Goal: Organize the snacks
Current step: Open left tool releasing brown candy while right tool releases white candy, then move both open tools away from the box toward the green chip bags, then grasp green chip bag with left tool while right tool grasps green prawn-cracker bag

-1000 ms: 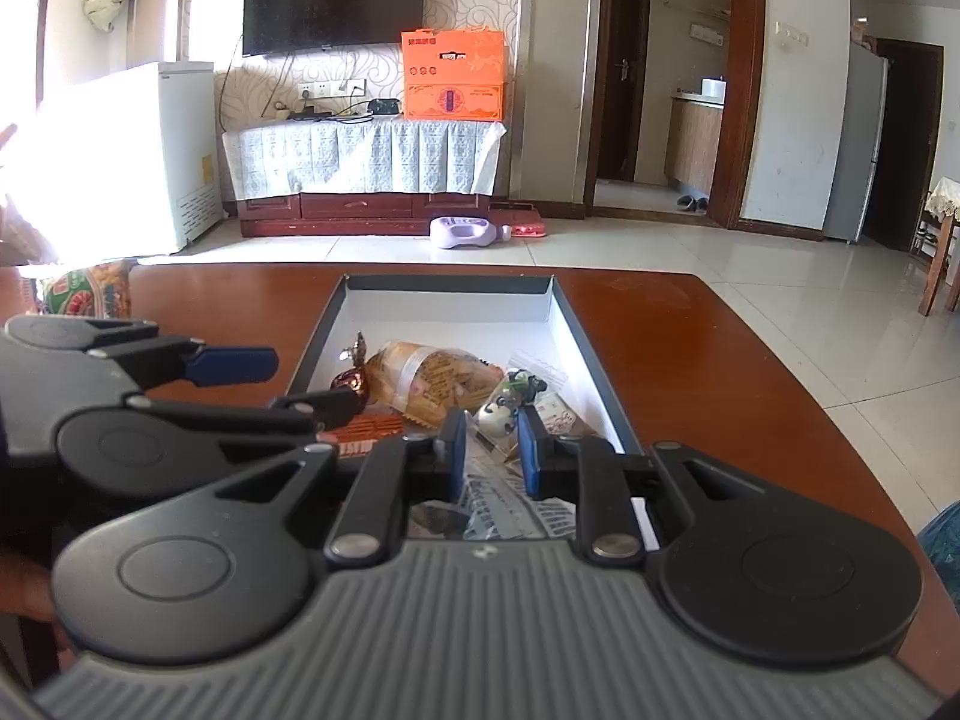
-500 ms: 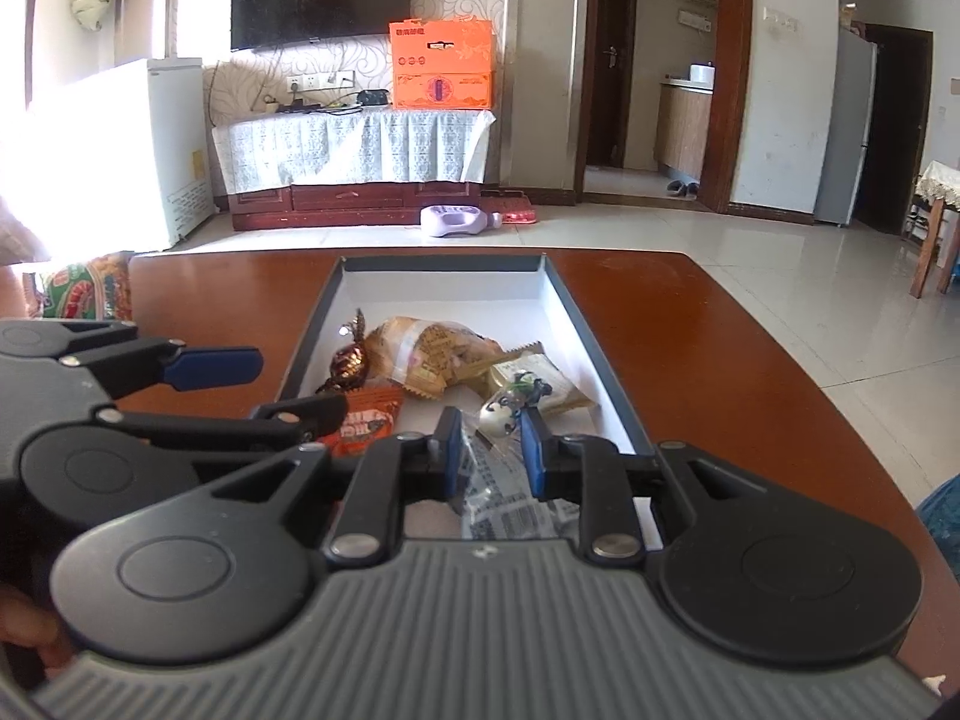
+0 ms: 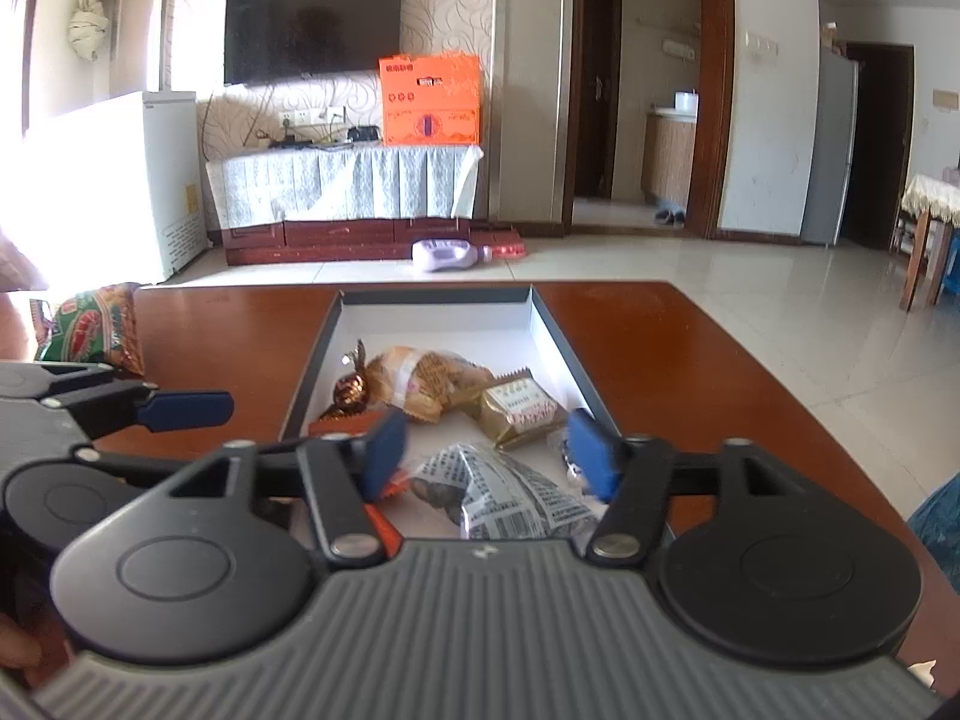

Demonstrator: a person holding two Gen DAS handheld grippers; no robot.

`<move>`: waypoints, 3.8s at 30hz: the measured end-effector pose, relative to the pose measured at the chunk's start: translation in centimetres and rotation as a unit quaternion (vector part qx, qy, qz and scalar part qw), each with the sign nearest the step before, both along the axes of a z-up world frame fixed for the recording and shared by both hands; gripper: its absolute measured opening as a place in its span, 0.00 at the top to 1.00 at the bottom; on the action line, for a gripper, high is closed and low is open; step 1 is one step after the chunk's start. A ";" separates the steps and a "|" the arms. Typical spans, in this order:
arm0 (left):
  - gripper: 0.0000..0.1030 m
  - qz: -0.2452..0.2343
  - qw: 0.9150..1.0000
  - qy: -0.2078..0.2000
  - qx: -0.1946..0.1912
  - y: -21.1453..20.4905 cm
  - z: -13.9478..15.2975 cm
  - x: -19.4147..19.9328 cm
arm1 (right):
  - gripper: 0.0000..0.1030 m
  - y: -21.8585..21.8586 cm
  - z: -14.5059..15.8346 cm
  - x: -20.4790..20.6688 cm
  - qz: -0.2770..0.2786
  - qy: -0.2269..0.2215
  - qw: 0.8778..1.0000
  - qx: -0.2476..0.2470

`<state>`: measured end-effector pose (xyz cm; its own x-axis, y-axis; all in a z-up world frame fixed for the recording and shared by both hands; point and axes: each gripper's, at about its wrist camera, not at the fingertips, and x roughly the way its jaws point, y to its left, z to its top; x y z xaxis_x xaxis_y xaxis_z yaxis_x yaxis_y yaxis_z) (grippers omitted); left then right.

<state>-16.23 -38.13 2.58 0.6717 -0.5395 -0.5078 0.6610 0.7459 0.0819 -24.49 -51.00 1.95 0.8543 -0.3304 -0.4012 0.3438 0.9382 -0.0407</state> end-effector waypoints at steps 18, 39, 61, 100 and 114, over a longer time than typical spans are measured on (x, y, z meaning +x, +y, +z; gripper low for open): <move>0.24 0.008 1.000 -0.017 -0.012 2.4 1.7 -3.6 | 0.32 3.2 1.5 -2.1 0.025 -0.043 0.999 -0.017; 0.10 0.151 0.988 -0.021 -0.006 15.7 4.1 -4.8 | 0.23 12.6 3.2 0.4 0.151 -0.048 0.987 0.032; 0.05 0.308 0.951 0.005 -0.014 32.4 4.0 0.3 | 0.23 19.5 2.9 5.6 0.186 -0.023 0.974 0.124; 0.22 0.281 0.959 0.036 -0.025 32.1 0.6 6.2 | 0.23 24.9 -0.7 21.1 0.174 0.061 0.983 0.005; 0.21 0.276 0.959 0.055 -0.046 33.2 0.5 7.0 | 0.18 25.4 -3.0 25.8 0.174 0.103 0.979 0.005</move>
